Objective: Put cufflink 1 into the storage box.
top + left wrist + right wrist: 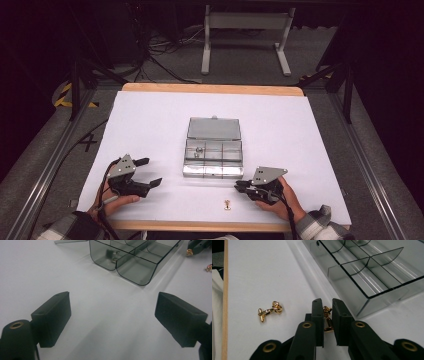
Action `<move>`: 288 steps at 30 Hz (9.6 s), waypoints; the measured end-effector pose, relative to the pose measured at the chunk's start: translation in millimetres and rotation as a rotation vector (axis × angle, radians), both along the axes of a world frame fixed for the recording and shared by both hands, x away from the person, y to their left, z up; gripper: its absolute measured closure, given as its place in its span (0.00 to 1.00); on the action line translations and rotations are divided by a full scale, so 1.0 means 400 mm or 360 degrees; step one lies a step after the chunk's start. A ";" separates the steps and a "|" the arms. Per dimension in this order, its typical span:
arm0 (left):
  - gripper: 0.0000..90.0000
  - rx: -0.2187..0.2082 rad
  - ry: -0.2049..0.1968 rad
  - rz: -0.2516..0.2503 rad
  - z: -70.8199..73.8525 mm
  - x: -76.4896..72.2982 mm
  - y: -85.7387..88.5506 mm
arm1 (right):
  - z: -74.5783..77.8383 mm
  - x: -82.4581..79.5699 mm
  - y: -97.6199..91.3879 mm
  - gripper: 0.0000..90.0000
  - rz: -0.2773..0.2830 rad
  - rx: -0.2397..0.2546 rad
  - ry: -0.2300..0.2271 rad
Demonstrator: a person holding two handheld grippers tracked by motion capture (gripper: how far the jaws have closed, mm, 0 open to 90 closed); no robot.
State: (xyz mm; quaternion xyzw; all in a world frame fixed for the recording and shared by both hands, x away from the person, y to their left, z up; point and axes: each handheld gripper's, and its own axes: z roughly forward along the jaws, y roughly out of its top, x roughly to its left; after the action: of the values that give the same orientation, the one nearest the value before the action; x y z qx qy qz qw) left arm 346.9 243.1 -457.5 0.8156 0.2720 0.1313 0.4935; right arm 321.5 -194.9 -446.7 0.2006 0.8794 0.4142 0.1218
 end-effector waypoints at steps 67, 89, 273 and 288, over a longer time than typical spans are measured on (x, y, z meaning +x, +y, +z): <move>0.16 0.0020 0.0010 0.0025 0.000 0.002 -0.003 | 0.147 0.149 0.102 0.90 -0.0069 0.0202 -0.0174; 0.16 0.0027 0.0002 0.0024 0.000 0.003 -0.002 | 0.124 0.256 0.169 0.90 -0.0131 0.0114 -0.0092; 0.13 0.0040 -0.0006 0.0056 -0.001 -0.001 -0.006 | 0.059 -0.025 0.063 0.94 0.0058 0.0105 -0.0003; 0.13 0.0045 -0.0013 0.0058 0.000 0.000 -0.004 | 0.122 0.007 0.072 0.94 0.0044 0.0185 -0.0082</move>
State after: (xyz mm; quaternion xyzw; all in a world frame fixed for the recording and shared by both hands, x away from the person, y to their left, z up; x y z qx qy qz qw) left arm 347.0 241.3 -457.5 0.8170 0.2829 0.1473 0.4805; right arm 324.2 -166.2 -398.0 0.1845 0.8531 0.4712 0.1267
